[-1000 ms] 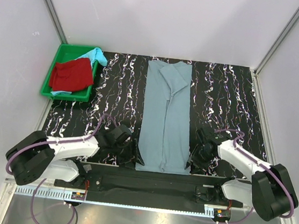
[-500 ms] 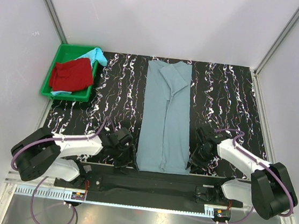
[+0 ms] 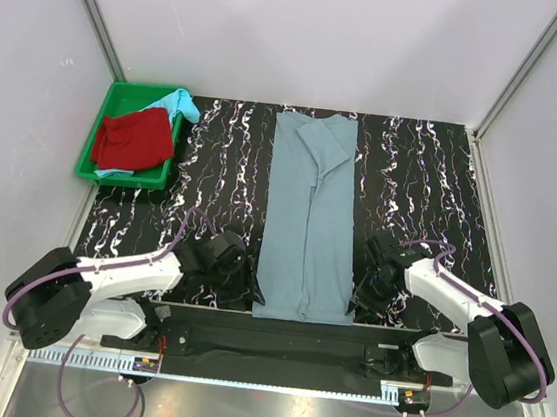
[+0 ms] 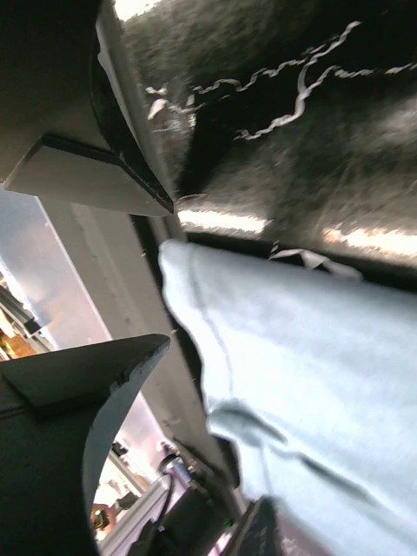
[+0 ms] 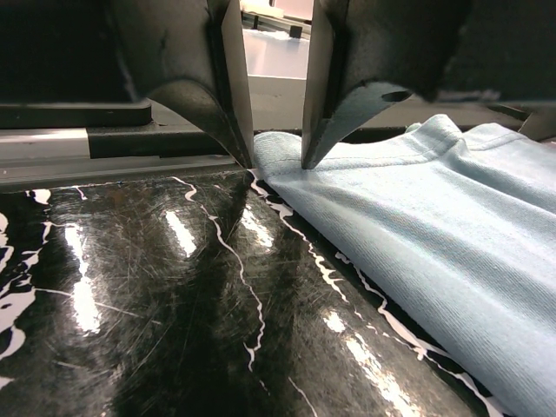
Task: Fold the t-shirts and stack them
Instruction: Fold the tshirt
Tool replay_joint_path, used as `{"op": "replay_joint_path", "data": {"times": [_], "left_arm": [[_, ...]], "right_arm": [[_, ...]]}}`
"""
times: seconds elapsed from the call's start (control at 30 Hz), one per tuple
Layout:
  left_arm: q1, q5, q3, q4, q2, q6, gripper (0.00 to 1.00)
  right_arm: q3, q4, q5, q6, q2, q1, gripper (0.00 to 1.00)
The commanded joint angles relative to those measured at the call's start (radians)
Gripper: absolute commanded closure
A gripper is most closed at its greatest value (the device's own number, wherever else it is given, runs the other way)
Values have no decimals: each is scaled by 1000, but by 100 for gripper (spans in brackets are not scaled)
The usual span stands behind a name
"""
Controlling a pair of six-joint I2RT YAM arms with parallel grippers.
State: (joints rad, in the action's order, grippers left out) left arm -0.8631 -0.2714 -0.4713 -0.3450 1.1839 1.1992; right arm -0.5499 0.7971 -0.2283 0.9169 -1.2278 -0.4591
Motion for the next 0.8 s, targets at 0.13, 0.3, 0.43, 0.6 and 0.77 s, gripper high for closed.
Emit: {"op": "replay_joint_path", "data": {"times": [0.13, 0.3, 0.43, 0.6, 0.77], "left_arm": [[-1, 61, -52, 34, 140, -23, 44], [-4, 55, -43, 40, 151, -26, 51], [-4, 57, -27, 34, 132, -16, 62], [-4, 51, -30, 34, 143, -30, 76], [-2, 37, -52, 35, 152, -55, 86]], "right_arm": [[-19, -7, -3, 14, 21, -4, 65], [-22, -9, -3, 10, 13, -4, 65], [-24, -7, -5, 10, 10, -6, 70], [-21, -12, -2, 14, 17, -6, 81], [-18, -25, -3, 2, 34, -4, 98]]}}
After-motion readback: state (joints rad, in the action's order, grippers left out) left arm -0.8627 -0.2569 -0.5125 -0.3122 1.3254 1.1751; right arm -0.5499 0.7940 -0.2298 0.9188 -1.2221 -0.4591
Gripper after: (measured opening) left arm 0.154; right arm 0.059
